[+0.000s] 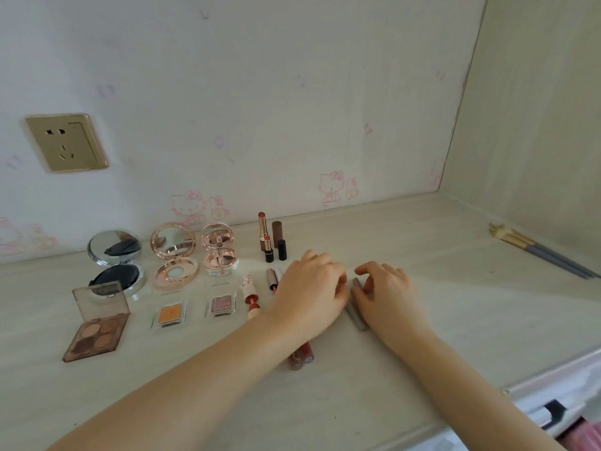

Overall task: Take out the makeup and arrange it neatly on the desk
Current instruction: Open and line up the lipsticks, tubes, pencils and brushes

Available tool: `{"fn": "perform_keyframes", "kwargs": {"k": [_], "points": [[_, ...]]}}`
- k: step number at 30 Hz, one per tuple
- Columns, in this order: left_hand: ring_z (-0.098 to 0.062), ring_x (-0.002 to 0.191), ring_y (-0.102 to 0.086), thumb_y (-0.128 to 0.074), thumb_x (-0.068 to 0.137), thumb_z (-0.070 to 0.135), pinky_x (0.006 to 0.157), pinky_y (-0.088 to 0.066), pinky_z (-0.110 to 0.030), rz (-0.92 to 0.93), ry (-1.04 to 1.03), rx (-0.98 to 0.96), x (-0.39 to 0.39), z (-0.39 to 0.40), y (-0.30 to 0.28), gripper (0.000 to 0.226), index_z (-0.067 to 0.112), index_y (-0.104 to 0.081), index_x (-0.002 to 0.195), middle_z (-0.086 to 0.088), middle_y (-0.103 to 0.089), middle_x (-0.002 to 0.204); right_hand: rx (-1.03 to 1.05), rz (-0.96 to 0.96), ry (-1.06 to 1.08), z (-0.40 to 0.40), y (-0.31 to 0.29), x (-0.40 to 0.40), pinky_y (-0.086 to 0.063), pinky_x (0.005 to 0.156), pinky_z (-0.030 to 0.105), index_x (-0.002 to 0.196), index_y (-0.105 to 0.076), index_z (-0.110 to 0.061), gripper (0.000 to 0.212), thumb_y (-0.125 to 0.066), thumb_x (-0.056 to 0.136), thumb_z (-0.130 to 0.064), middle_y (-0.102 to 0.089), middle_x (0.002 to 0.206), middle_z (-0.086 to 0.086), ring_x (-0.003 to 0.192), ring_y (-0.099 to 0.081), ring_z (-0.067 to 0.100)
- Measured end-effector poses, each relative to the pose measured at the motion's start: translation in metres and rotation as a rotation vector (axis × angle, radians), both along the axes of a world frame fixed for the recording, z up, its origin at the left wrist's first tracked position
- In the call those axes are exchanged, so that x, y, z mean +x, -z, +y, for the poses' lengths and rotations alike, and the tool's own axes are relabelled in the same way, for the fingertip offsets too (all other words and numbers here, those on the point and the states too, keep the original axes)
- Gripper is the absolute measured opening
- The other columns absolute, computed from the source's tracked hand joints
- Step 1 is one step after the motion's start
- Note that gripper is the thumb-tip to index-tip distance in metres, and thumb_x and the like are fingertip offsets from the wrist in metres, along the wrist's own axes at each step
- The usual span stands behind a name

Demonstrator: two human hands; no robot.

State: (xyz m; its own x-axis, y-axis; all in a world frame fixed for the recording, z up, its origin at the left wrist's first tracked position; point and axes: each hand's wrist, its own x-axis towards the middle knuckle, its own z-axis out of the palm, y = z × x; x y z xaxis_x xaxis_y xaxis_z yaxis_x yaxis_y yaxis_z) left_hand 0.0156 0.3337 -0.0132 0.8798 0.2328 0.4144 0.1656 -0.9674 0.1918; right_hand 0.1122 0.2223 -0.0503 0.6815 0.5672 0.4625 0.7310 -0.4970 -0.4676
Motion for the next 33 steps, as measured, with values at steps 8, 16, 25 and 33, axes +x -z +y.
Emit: {"fn": "perform_keyframes", "kwargs": {"k": [8,16,25,33], "points": [[-0.012,0.118,-0.039,-0.046,0.089,0.059,0.101,-0.034,-0.029,0.145,0.05,0.069,-0.031,-0.016,0.008,0.049,0.028,-0.056,0.126,0.01,-0.052,0.123,0.046,0.025,0.008,0.002,0.004,0.006,-0.042,0.072,0.03,0.097,-0.071,-0.021,0.014,-0.06,0.089,-0.021,-0.062,0.082,0.002,0.083,-0.054,0.025],[-0.012,0.12,-0.042,-0.049,0.089,0.054,0.101,-0.033,-0.027,0.08,0.039,0.04,-0.031,-0.014,0.009,0.048,0.025,-0.054,0.127,0.009,-0.053,0.125,0.009,0.021,-0.074,0.002,0.003,0.006,-0.039,0.069,0.025,0.09,-0.074,-0.024,0.014,-0.061,0.089,-0.021,-0.068,0.081,-0.002,0.082,-0.056,0.02],[-0.011,0.118,-0.042,-0.053,0.087,0.054,0.097,-0.04,-0.029,0.086,0.029,-0.025,-0.035,-0.007,0.012,0.046,0.024,-0.055,0.122,0.01,-0.052,0.123,-0.033,0.017,-0.168,0.002,-0.001,0.001,-0.036,0.066,0.016,0.095,-0.074,-0.03,0.018,-0.059,0.089,-0.022,-0.065,0.084,-0.003,0.084,-0.054,0.016],[-0.011,0.117,-0.042,-0.053,0.088,0.051,0.095,-0.042,-0.031,0.106,0.017,-0.058,-0.038,-0.006,0.009,0.042,0.025,-0.055,0.121,0.01,-0.053,0.122,-0.019,0.011,-0.197,0.001,-0.001,0.0,-0.032,0.066,0.008,0.097,-0.074,-0.026,0.02,-0.058,0.088,-0.016,-0.061,0.084,-0.003,0.083,-0.051,0.016]]}}
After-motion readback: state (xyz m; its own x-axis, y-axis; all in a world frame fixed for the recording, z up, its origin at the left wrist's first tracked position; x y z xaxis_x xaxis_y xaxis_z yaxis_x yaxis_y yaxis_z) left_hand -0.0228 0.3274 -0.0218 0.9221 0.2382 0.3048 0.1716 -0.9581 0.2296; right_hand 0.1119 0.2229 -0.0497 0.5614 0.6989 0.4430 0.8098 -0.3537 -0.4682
